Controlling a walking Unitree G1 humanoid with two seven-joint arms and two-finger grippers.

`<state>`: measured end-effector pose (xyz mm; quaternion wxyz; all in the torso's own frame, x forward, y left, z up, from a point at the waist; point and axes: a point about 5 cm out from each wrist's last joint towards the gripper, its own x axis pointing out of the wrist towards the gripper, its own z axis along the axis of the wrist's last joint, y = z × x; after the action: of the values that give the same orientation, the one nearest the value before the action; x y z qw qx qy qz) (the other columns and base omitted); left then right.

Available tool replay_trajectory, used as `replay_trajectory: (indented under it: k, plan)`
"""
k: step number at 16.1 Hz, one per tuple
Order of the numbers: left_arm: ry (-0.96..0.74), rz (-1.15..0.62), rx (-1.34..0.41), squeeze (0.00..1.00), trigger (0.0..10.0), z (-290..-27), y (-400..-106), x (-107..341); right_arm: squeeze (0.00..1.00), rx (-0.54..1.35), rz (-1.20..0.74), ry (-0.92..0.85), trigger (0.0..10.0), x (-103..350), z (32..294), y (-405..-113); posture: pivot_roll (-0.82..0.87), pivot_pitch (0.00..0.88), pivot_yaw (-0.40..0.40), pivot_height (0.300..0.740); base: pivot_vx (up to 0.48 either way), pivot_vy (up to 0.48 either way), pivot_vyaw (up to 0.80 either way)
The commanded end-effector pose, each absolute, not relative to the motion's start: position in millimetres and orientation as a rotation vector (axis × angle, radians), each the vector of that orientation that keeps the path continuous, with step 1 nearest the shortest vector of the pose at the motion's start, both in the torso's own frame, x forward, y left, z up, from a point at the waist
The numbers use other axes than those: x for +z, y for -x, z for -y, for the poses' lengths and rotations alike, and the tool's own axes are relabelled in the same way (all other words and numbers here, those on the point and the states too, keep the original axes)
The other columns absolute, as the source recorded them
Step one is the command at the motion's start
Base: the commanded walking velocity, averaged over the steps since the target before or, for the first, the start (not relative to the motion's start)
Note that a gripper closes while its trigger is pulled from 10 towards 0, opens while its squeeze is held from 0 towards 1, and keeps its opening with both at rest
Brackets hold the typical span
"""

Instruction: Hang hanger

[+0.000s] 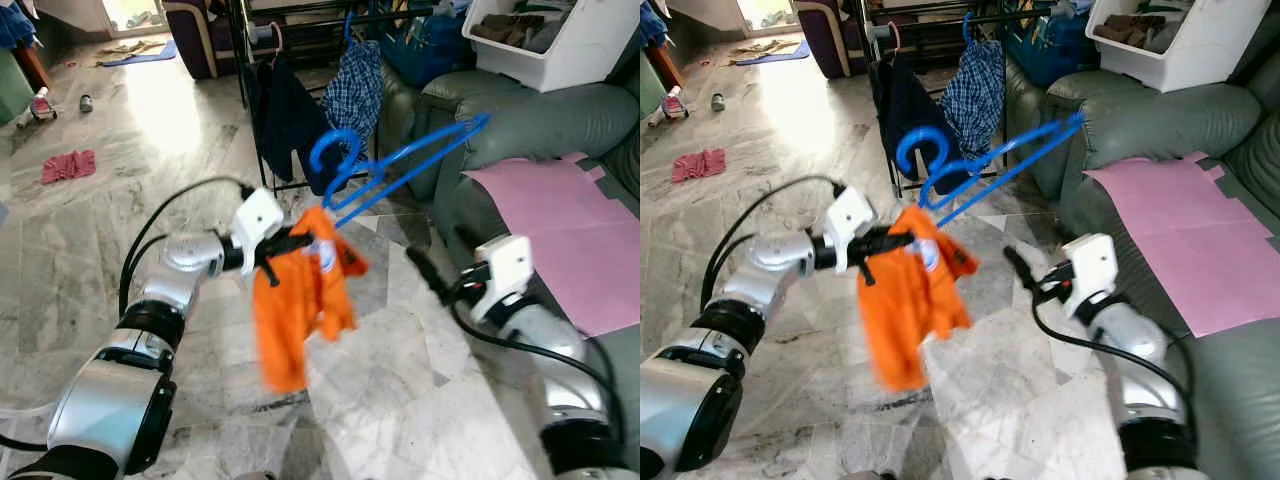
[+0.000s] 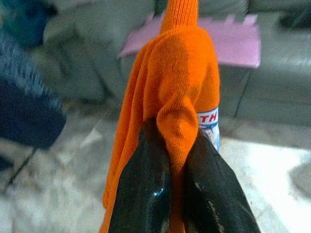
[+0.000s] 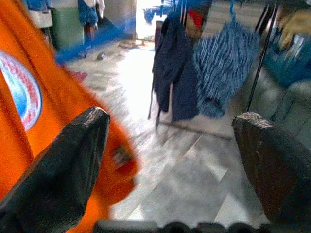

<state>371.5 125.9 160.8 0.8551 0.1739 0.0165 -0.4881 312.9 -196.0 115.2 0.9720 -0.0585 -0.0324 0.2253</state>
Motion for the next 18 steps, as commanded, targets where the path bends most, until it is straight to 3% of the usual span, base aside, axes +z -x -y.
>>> replay_trajectory:
  k: [1,4,5,6,7,9,10,14,18]
  plan:
    - [-0.402,0.077,-1.103,0.00,0.0,-115,-372,185,1.00,0.446,0.036,0.081,10.0,112,188,-320,-0.04,0.102,0.028,0.740,0.000,0.000,0.00]
    - [-0.457,0.131,-1.191,0.00,0.0,-104,-366,194,1.00,0.448,0.024,0.056,10.0,111,181,-326,-0.03,0.099,0.019,0.740,0.000,0.000,0.00]
    - [-0.468,0.182,-1.232,0.00,0.0,-96,-362,203,0.65,0.453,0.013,0.061,10.0,110,181,-328,-0.04,0.099,0.014,0.740,0.000,0.000,0.00]
    - [-0.463,0.206,-1.255,0.00,0.0,-92,-360,208,0.50,0.451,0.011,0.063,10.0,110,182,-329,-0.04,0.098,0.011,0.740,0.000,0.000,0.00]
    - [-0.463,0.213,-1.263,0.00,0.0,-91,-359,210,0.50,0.449,0.010,0.063,10.0,110,182,-329,-0.04,0.098,0.010,0.740,0.000,0.000,0.00]
    - [-0.507,0.226,-1.272,0.00,0.0,-89,-358,213,0.09,0.480,0.022,0.033,10.0,112,179,-328,-0.04,0.095,0.006,0.740,0.000,0.000,0.00]
    - [-0.536,0.217,-1.261,0.00,0.0,-91,-360,210,0.00,0.514,0.038,0.026,10.0,114,176,-327,-0.04,0.095,0.006,0.740,0.000,0.000,0.00]
    - [-0.560,0.180,-1.186,0.00,0.0,-98,-364,199,0.00,0.716,0.058,-0.167,10.0,123,170,-313,-0.04,0.092,0.007,0.740,0.000,0.000,0.00]
    - [-0.564,0.187,-1.222,0.00,0.0,-97,-362,199,0.00,0.749,0.045,-0.163,10.0,125,173,-312,-0.04,0.093,0.007,0.740,0.000,0.000,0.00]
